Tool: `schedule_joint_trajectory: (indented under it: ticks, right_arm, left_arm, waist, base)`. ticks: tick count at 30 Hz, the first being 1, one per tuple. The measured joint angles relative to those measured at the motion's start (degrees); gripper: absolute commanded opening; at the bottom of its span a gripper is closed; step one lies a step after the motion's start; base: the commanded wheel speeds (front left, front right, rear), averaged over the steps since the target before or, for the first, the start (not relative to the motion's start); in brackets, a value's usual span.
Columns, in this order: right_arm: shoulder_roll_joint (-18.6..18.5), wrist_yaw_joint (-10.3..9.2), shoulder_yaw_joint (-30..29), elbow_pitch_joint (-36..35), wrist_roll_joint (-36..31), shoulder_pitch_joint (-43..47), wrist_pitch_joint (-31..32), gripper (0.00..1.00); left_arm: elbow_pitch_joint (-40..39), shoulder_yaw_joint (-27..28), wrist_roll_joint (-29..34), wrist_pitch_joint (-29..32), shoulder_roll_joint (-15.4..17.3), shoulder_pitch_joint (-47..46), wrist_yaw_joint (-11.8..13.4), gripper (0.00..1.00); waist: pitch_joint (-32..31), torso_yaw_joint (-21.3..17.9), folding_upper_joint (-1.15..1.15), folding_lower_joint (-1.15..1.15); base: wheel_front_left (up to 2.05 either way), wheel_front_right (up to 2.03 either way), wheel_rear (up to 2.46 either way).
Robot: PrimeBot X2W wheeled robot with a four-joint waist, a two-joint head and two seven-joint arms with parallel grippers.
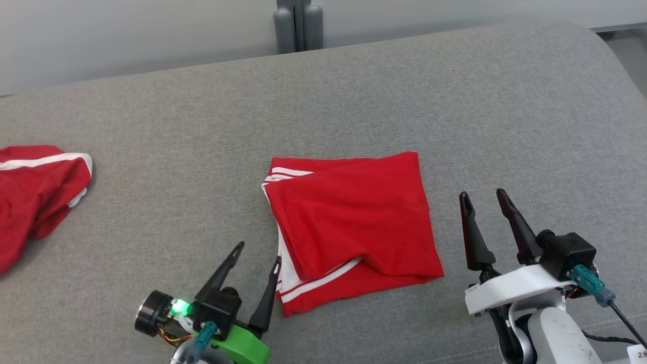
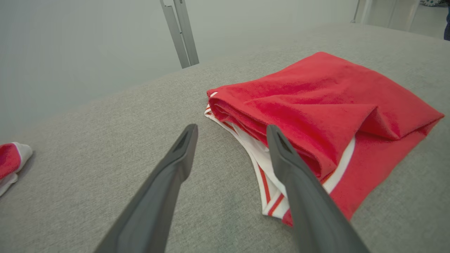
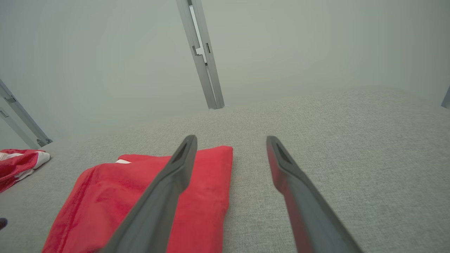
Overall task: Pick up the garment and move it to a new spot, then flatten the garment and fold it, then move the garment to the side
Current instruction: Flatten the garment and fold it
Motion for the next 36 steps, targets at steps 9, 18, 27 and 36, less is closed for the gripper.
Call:
schedule_joint_trajectory:
  ticks: [9,18,27,36]
  right_arm:
    - [0.0,0.0,0.1,-0.1,0.5,-0.7,0.0,1.0]
    - [0.0,0.0,0.3,-0.1,0.9,-1.7,0.0,1.0]
    - [0.0,0.0,1.3,0.0,0.9,-2.3,0.0,1.0]
    - [0.0,0.0,0.9,0.1,0.9,-2.1,0.0,1.0]
  left_arm:
    - [6.1,-10.0,-2.5,0.0,2.0,-1.6,-0.1,1.0]
    - [10.5,-13.9,-4.3,0.0,1.8,-5.9,-0.1,1.0]
    - [14.2,-16.1,-5.8,0.0,0.8,-10.9,-0.1,0.54]
    - [12.8,-15.0,-7.5,0.0,2.3,-11.0,-0.1,0.0]
  waist:
    - [1.3,-2.4,0.0,0.0]
    - [2.8,-3.5,0.0,0.0]
    - [3.9,-3.7,0.0,0.0]
    - [3.9,-3.5,0.0,0.0]
  base:
    - [0.0,0.0,0.0]
    - [0.0,0.0,0.0]
    - [0.0,0.0,0.0]
    - [0.0,0.0,0.0]
